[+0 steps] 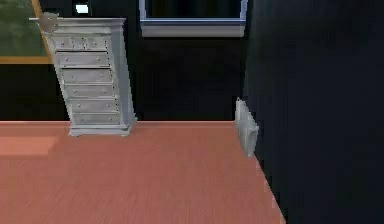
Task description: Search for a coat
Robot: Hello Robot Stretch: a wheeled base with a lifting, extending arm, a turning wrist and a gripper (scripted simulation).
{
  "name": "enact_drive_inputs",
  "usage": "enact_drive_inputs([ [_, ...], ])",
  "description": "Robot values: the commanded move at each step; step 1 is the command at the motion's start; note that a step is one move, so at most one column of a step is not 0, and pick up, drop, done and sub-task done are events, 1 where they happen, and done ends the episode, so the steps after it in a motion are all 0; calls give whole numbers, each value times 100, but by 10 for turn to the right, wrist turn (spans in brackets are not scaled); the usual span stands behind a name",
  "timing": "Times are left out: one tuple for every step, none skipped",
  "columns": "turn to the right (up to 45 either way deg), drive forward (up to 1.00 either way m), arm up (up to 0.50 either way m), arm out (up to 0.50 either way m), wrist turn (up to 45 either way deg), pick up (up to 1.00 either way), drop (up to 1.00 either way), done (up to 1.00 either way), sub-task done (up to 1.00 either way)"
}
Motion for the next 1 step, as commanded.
enact_drive_inputs([
  [-450, 0, 0, 0, 0, 0, 0, 0, 0],
])
